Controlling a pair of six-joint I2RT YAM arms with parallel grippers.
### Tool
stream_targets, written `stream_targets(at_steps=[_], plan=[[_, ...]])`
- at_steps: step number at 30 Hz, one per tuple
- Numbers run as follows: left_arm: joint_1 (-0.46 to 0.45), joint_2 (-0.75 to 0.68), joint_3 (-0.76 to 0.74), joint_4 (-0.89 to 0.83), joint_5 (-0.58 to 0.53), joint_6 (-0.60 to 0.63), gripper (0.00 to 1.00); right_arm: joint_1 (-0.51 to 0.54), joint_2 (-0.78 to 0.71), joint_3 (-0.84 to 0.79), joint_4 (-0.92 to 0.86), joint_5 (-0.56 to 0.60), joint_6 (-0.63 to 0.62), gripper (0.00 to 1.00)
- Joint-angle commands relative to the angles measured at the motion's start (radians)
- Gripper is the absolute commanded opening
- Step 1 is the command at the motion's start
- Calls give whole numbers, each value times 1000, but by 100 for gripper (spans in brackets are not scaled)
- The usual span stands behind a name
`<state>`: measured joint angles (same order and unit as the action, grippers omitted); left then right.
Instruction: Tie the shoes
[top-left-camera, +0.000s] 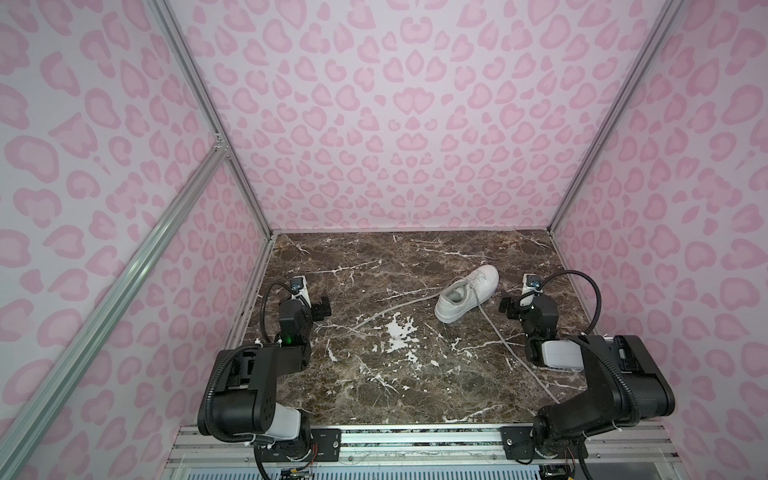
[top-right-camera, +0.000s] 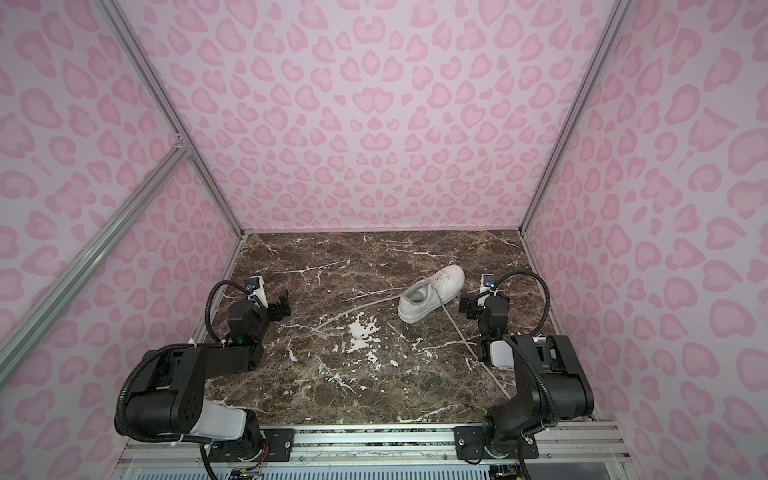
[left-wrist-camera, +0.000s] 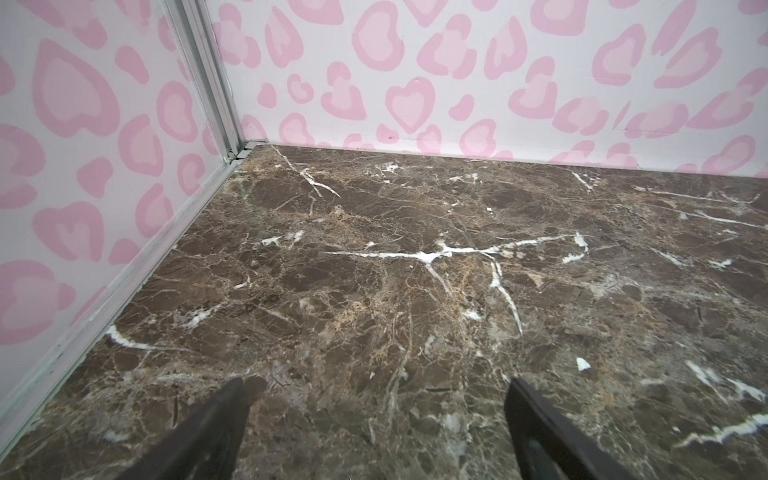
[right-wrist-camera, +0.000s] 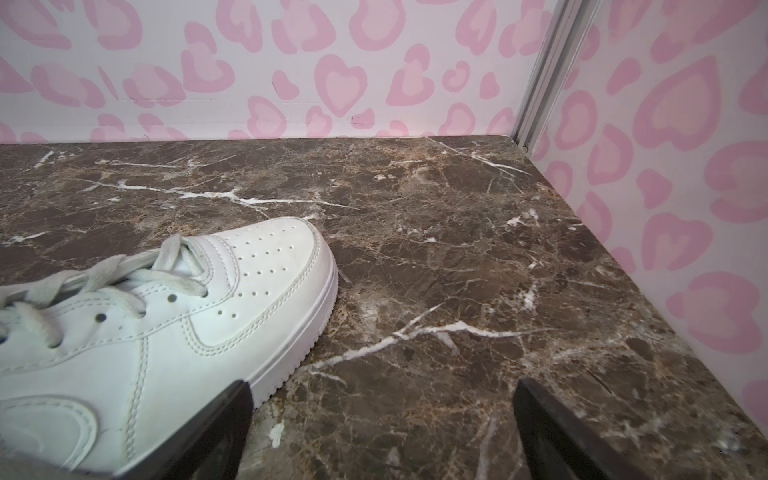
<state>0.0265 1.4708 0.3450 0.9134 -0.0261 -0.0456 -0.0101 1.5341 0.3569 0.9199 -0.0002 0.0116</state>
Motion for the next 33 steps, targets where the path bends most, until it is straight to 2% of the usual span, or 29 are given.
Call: stream_targets(at_steps=[1,9,11,13,15,17,20,24,28,33], plan=[[1,-3,2,24,-1,1,97,1,3,2,10,2,1,100],[0,-7,-6,32,-5,3,98,1,0,-3,16,5,-2,100],[-10,-24,14,-9,-36,3,98,3,-34,-24,67,26,4,100],[-20,-74,60,-135,-74,-1,98,12,-138,10,-86,68,11,100],[-21,-138,105,-264,-93,-17,98,19,-237,128,-459,146,109,100],[-23,-188,155,-392,-65,-38,98,20,-270,246,-711,179,217,100],[-28,-226,263,-607,-2,-96,98,29,-254,402,-996,99,371,100],[-45,-233,329,-709,74,-161,98,48,-143,562,-1180,-71,532,100],[-68,-231,356,-717,97,-199,98,56,28,737,-1294,-201,601,100],[-89,-230,356,-717,111,-236,98,53,223,903,-1355,-311,623,100]])
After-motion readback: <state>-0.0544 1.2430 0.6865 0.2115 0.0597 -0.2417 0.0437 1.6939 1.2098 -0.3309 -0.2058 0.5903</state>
